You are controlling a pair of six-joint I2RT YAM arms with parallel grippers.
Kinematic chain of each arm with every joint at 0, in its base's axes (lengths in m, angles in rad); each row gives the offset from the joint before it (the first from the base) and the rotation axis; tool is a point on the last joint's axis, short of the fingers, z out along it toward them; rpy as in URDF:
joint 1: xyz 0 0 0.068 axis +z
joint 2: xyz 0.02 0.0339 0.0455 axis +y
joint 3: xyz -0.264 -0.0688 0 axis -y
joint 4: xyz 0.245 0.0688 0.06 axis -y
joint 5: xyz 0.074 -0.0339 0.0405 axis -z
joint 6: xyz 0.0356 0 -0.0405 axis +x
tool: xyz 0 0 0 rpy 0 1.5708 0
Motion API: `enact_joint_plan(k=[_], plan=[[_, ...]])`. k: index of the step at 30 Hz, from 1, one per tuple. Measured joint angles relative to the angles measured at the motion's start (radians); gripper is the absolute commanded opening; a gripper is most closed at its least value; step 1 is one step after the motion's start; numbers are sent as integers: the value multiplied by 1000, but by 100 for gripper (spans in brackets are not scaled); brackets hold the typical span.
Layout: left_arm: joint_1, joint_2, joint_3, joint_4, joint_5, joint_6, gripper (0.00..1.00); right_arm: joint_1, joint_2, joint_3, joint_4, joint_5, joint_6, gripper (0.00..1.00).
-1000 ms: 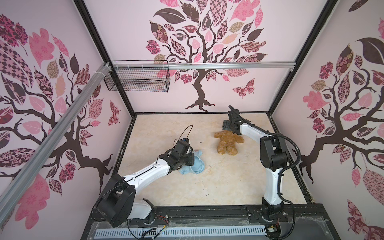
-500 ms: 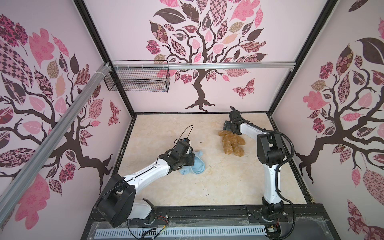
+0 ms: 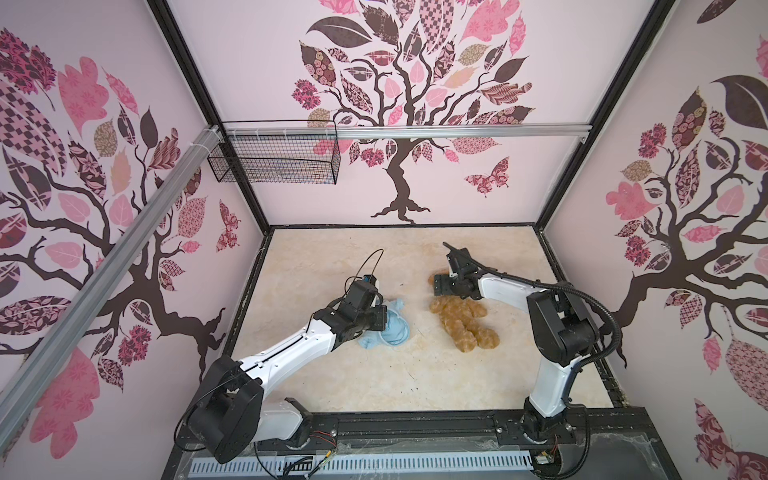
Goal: Dress the teddy bear
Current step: 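Grasp the teddy bear's head with the right gripper and drag it toward the hoodie, then push the bear's head with the right gripper into the hoodie opening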
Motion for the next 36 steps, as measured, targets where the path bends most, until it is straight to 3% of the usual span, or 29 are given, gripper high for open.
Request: enact_joint_plan(k=[3,24,36], plan=[[0,0,0,-7,-5,6,0,37,-58,-51,-22,-24,-16,100],[0,0,0,-19,-6,11,0,-48,-238,-113,-72,-159,-39,100],[0,0,0,-19,0,11,0,-107,-218,-226,23,-256,-9,100]])
